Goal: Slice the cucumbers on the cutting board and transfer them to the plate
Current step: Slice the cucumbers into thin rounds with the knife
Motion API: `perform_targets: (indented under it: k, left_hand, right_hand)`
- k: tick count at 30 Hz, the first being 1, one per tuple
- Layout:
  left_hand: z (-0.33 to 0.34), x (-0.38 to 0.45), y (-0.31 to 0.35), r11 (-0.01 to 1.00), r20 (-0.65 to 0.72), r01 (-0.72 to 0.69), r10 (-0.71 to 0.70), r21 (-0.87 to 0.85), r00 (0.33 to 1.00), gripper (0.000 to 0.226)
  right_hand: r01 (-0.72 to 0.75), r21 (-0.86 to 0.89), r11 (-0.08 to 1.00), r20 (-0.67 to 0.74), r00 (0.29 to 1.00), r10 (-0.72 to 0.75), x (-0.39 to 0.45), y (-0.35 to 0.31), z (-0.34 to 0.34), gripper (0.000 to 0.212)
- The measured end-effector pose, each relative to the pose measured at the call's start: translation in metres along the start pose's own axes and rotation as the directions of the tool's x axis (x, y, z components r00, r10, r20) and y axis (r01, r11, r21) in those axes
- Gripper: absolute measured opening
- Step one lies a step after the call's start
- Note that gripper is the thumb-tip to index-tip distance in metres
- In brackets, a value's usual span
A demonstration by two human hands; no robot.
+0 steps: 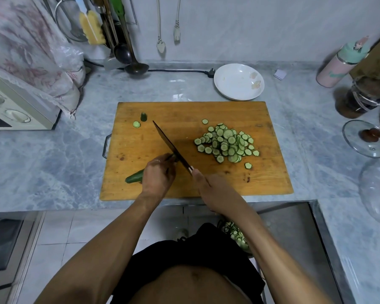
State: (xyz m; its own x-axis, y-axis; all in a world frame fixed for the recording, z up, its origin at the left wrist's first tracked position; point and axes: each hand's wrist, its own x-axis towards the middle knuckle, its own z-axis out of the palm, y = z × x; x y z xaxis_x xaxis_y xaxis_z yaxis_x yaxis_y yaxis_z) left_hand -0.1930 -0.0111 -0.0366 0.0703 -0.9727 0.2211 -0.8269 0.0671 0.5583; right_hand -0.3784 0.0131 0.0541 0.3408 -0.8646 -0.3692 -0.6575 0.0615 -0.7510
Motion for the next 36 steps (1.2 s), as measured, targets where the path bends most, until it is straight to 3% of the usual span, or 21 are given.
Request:
perform_targets:
  k: [5,11,16,21,25,30,36]
  left_hand:
    - [0.002,0.0,-0.002,1.0,0.007,-0.018,0.018,-0.016,1.0,0.029]
    - [0.003,0.001,-0.003,0.999,0.017,-0.053,0.053,0.009,0.998,0.033]
    - [0.005,0.001,-0.007,1.0,0.048,-0.009,0.008,0.022,0.999,0.03]
    - [0.005,-0.001,-0.008,1.0,0.042,0.02,-0.021,0.022,0.999,0.029]
    - [0.005,-0.003,-0.007,1.0,0.032,0.03,-0.029,-0.009,0.999,0.029]
    - [0.002,-0.003,-0.005,0.999,0.046,0.043,-0.042,-0.029,0.998,0.032]
    - [-0.001,-0.004,-0.004,0.997,0.017,0.061,-0.06,-0.045,0.998,0.027]
  right_hand:
    - [-0.053,0.046,0.998,0.022,0.998,0.052,0.001,-0.003,-0.002,0.065]
    - [-0.053,-0.03,0.998,0.012,0.998,0.053,0.019,0.0,0.015,0.067]
    - [-0.018,-0.062,0.998,-0.007,1.0,0.018,0.021,0.006,0.026,0.075]
    - [-0.048,-0.05,0.998,0.029,0.998,0.049,0.022,0.008,0.028,0.069]
    - [-0.067,0.025,0.997,0.025,0.997,0.067,0.024,0.012,0.013,0.068]
    - [-0.14,0.276,0.951,0.013,0.99,0.142,0.023,0.025,-0.008,0.068]
    - [-0.042,0.133,0.99,0.029,0.999,0.039,0.012,0.021,-0.011,0.068]
